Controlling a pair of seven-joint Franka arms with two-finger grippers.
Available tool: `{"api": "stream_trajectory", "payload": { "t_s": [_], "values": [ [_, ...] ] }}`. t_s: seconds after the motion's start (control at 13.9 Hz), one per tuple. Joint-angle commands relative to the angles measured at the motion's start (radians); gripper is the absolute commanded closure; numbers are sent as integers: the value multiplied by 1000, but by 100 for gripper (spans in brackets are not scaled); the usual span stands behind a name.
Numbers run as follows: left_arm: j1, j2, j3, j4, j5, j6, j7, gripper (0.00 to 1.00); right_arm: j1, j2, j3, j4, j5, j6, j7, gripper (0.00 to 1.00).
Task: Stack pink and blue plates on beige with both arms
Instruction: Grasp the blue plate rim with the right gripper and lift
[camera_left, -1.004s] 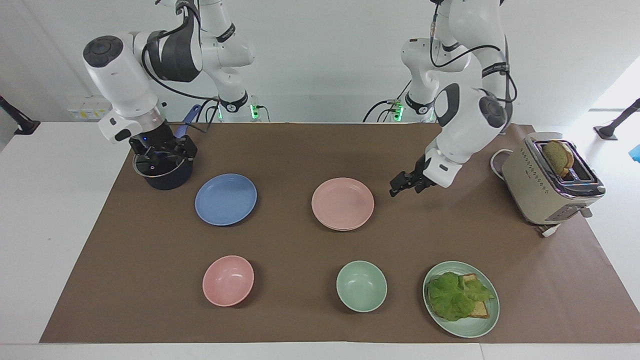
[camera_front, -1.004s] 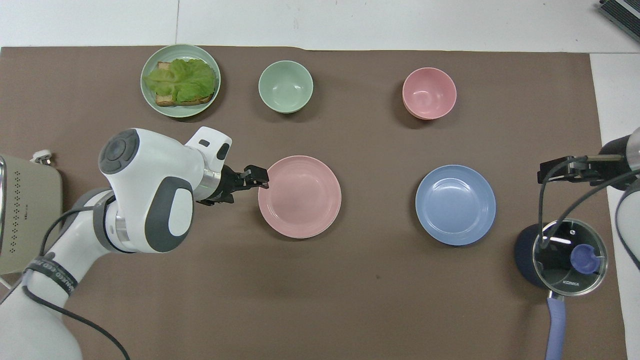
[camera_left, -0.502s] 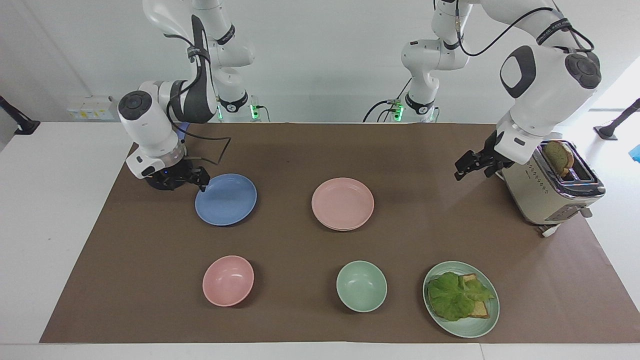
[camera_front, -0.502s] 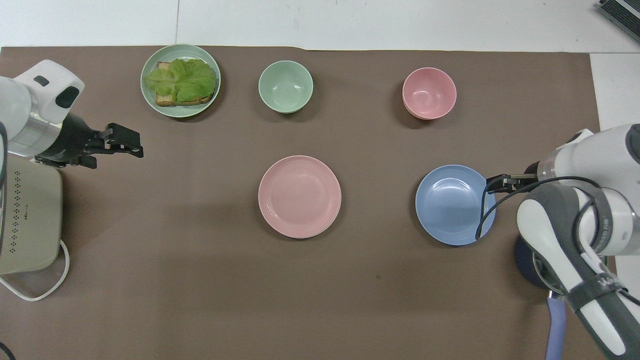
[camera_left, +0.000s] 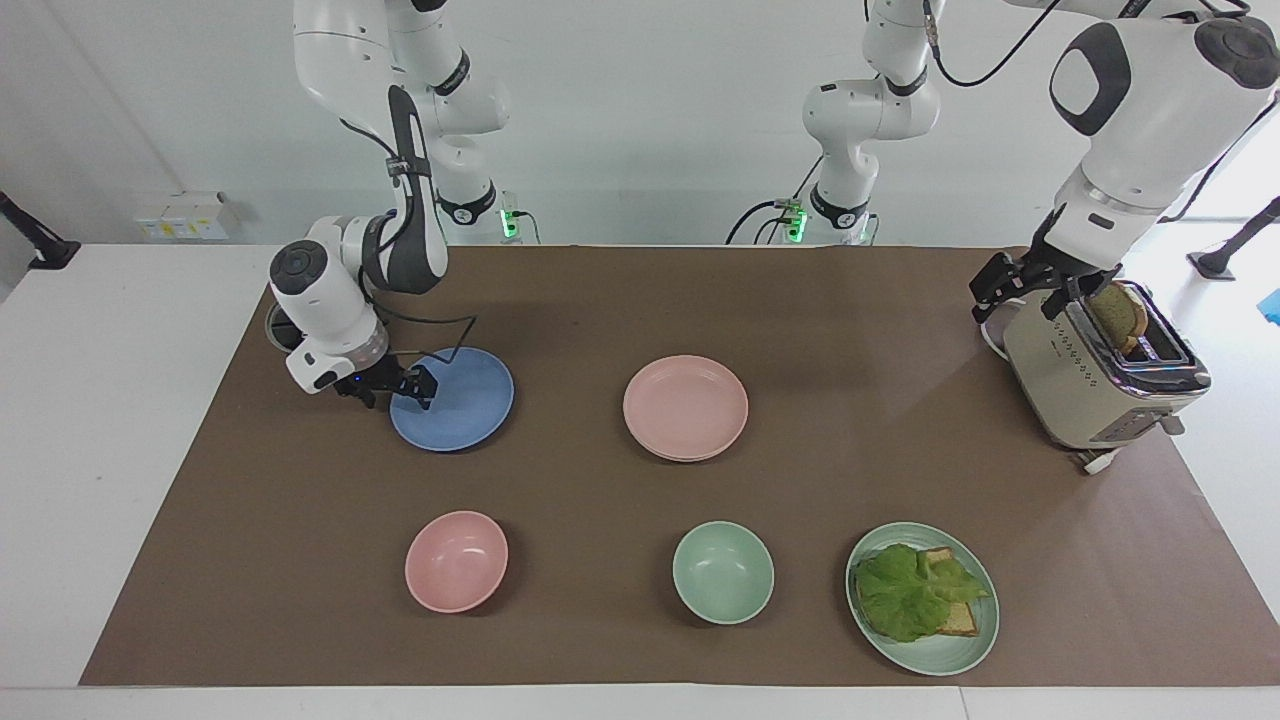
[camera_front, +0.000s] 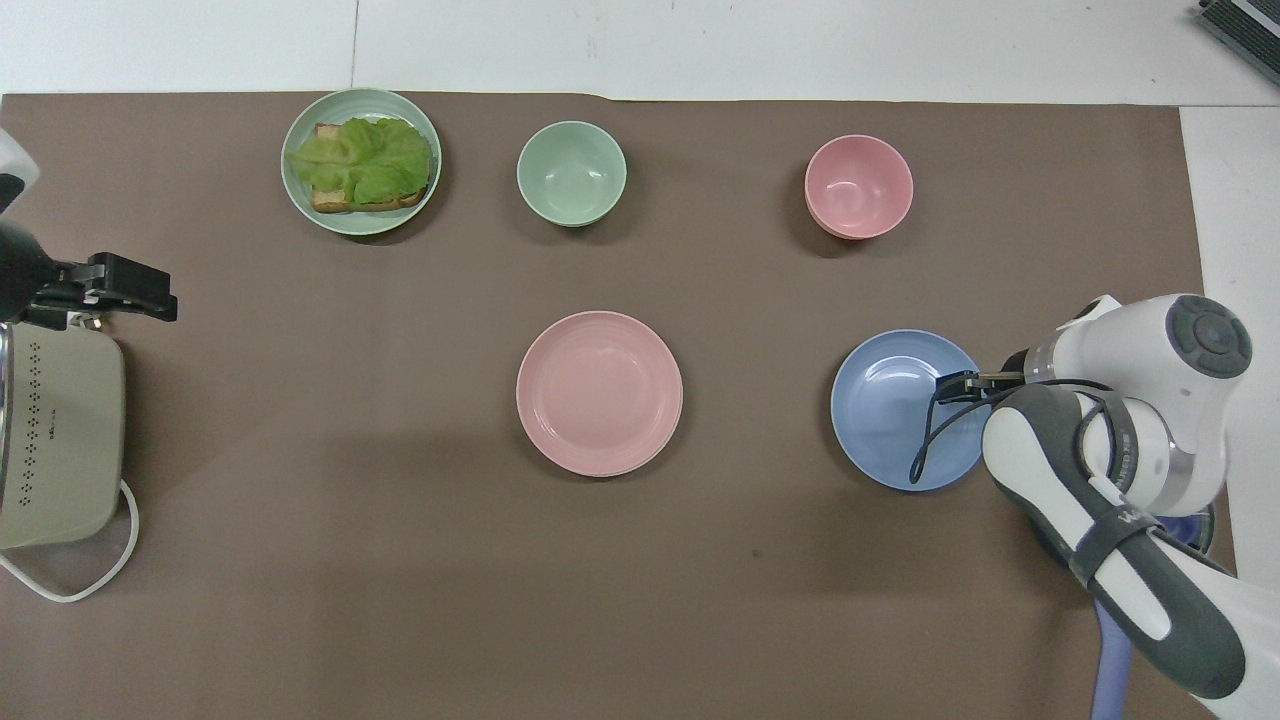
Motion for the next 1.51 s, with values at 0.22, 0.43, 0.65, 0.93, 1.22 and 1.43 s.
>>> {"api": "stream_trajectory", "payload": {
  "t_s": [0.22,0.43,0.65,0.93,1.22,1.43],
  "values": [
    [-3,-31,-12,-26,18,-21,12,0,-18,-7,9,-9,32,13,-40,46],
    [-3,-42,-12,-41,19,-25,29,0,-17,-6,9,-7,32,9,-36,79],
    [8,-48,-10,-50,18,-24,48,0,-14,-3,9,4,30,-2,-36,100],
    [11,-45,-12,-46,13,-21,45,0,-9,-45,13,65,32,-123,-43,100],
    [11,-40,-12,-36,12,-19,41,0,-3,-151,25,88,32,-210,-43,100],
    [14,-42,-9,-36,12,-19,41,0,6,-239,46,91,56,-269,-47,100]
  ]
}}
